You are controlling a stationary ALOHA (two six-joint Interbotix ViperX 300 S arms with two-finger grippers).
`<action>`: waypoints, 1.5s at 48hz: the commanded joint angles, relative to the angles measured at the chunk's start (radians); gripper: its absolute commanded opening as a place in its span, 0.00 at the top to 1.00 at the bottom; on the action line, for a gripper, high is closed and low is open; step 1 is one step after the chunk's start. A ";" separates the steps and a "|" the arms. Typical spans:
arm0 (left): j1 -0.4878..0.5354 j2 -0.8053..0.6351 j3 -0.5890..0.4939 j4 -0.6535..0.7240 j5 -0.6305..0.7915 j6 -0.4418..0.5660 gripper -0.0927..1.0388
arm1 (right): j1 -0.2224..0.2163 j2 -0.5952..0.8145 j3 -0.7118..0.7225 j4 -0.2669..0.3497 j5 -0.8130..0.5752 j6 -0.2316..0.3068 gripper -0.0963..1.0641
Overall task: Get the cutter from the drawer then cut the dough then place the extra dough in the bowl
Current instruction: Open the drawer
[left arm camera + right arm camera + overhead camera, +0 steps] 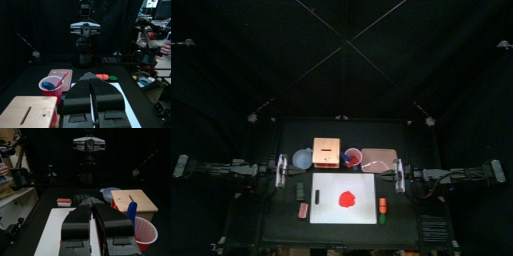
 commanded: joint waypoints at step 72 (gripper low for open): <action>-0.089 0.778 -0.166 -1.147 -0.247 -0.118 0.11 | -0.324 1.103 -1.075 -0.002 0.663 0.012 0.90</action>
